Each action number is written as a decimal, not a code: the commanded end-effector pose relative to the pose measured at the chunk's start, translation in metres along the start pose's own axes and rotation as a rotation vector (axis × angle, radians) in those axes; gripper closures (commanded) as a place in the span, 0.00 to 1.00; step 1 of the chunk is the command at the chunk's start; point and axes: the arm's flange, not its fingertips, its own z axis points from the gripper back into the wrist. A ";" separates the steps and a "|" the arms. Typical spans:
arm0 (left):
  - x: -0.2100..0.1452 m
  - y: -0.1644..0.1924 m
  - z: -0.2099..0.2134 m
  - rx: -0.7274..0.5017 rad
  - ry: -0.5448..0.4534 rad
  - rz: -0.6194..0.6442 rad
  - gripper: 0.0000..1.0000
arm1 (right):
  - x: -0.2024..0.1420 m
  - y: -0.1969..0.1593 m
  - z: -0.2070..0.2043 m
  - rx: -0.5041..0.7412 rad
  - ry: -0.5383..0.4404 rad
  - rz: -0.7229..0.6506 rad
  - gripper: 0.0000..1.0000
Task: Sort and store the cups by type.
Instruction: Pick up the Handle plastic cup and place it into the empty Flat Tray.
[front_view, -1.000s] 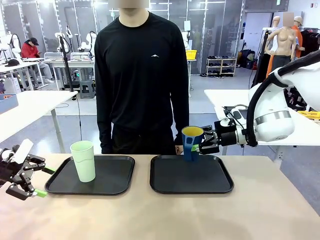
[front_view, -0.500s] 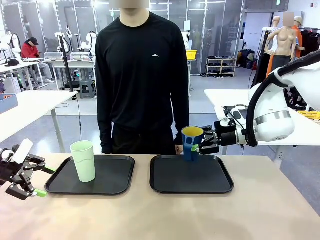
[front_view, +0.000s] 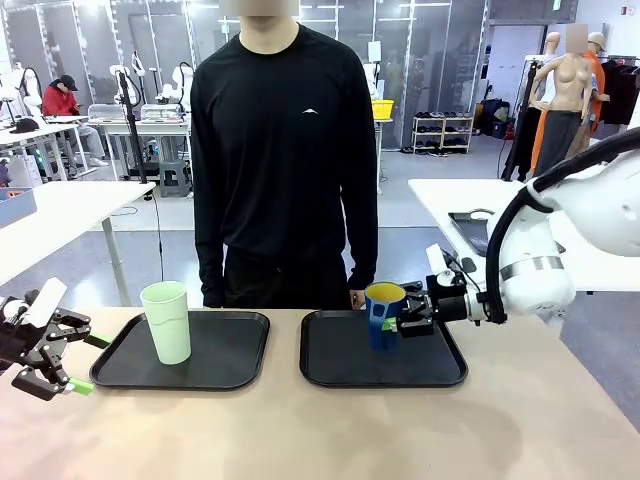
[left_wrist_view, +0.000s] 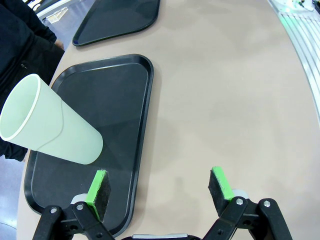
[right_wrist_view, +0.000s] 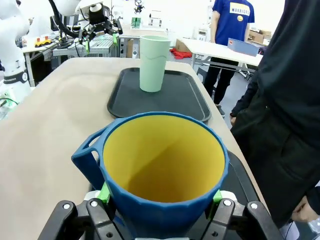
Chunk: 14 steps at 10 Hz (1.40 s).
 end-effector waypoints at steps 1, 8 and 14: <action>0.000 0.000 -0.001 0.006 -0.007 0.003 0.00 | -0.015 -0.018 -0.005 -0.030 -0.020 0.005 0.22; 0.000 0.000 -0.001 0.006 -0.007 0.003 0.00 | -0.043 -0.024 -0.013 -0.057 0.016 -0.022 0.22; 0.000 0.000 -0.001 0.006 -0.007 0.003 0.00 | -0.043 -0.022 -0.007 -0.039 0.035 -0.039 0.00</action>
